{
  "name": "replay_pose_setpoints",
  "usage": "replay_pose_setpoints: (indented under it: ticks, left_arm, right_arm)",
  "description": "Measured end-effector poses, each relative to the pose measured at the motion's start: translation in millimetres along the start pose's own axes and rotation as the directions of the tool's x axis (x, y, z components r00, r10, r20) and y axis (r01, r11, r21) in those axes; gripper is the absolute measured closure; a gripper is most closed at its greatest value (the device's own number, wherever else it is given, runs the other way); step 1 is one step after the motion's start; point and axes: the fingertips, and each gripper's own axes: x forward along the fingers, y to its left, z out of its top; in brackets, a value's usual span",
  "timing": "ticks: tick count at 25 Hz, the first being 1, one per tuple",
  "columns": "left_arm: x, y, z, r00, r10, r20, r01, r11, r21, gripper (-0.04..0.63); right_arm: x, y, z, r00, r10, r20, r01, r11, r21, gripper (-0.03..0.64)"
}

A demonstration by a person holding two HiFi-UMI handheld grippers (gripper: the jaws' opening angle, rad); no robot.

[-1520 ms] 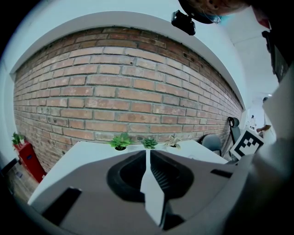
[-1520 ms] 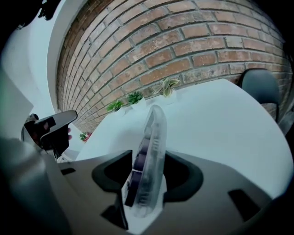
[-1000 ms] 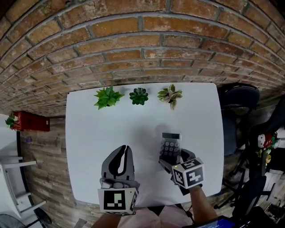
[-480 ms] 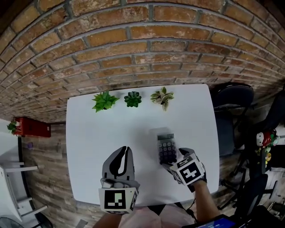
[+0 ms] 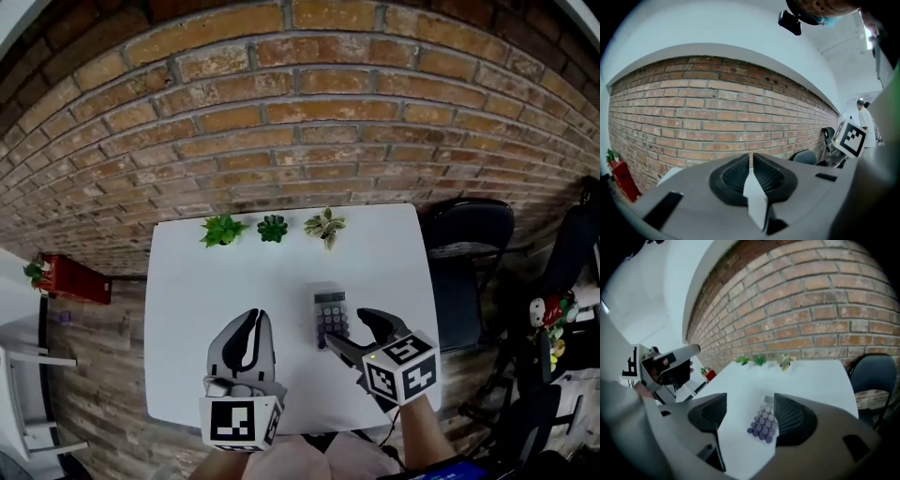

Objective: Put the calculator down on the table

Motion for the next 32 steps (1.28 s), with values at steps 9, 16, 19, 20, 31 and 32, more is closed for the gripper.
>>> replay_pose_setpoints:
  ticks: [9,16,19,20,31,32]
  left_arm:
    - [-31,-20,113,0.966,0.051,0.255,-0.058,0.998,0.021,0.561]
    - [-37,-36,144,0.943,0.044,0.331,-0.063,0.997,0.047,0.561]
    - [-37,-40,145,0.942,0.040,0.334,-0.060,0.997,0.048,0.561]
    - [-36,-41,144,0.942,0.039,0.333,-0.058,0.997,0.048,0.561]
    - [-29,-50,137,0.950,0.019,0.312,-0.042,0.997,0.067,0.561]
    - [-28,-50,137,0.951,0.017,0.310,-0.040,0.997,0.068,0.561]
  right_arm:
    - [-106,50,126,0.859,-0.006,0.512,0.121,0.974,-0.191,0.534]
    - [-138,50,143,0.798,-0.064,0.600,0.231,0.951,-0.207,0.615]
    - [-144,48,142,0.788,-0.071,0.611,0.244,0.948,-0.205,0.617]
    - [-144,48,142,0.787,-0.073,0.613,0.248,0.947,-0.206,0.617]
    - [-145,41,139,0.781,-0.083,0.619,0.251,0.949,-0.190,0.618]
    - [-145,41,139,0.781,-0.084,0.619,0.251,0.949,-0.189,0.618]
